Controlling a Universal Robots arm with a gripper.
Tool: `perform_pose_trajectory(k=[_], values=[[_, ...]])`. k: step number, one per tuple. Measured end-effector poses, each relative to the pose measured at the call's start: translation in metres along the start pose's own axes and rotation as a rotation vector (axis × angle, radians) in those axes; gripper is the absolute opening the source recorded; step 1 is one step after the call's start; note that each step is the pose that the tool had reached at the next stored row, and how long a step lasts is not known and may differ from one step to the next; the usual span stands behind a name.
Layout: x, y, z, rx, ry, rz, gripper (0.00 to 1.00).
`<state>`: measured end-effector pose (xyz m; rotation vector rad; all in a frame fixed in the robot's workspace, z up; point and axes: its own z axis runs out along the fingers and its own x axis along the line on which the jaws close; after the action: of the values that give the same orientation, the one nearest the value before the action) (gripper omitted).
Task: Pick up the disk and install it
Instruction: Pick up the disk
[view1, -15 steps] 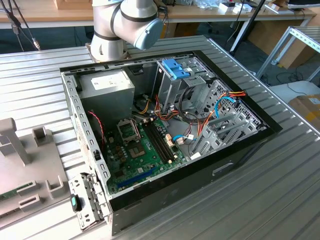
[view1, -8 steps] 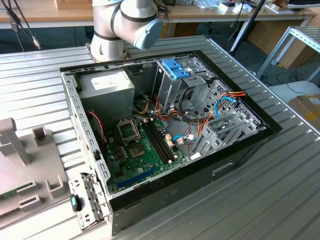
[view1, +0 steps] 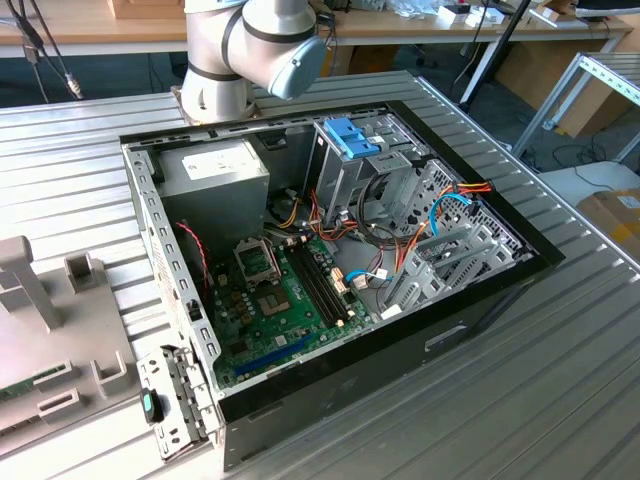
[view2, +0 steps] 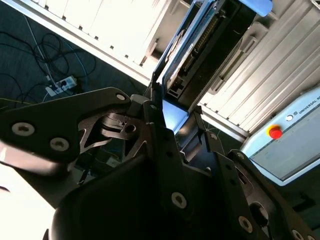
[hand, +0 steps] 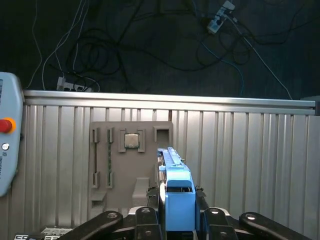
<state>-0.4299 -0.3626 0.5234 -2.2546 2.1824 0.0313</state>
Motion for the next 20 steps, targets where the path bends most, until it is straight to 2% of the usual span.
perform_pose_trajectory(k=[6,11,14,15,16,19,20], values=[[0.0013,-0.0391,-0.0004,0.0001,0.0,0.0,0.36],[0.002,-0.0597,-0.0007,0.0,0.0,0.0,0.36],[0.0028,-0.0854,-0.001,0.0001,0.0,0.0,0.36],[0.003,-0.0915,-0.0011,-0.0001,0.0,0.0,0.36],[0.0033,-0.1012,-0.0012,0.0,0.0,0.0,0.36],[0.0037,-0.1148,-0.0013,0.0001,-0.0001,0.0,0.36],[0.004,-0.1228,-0.0014,0.0001,0.0,0.0,0.36]])
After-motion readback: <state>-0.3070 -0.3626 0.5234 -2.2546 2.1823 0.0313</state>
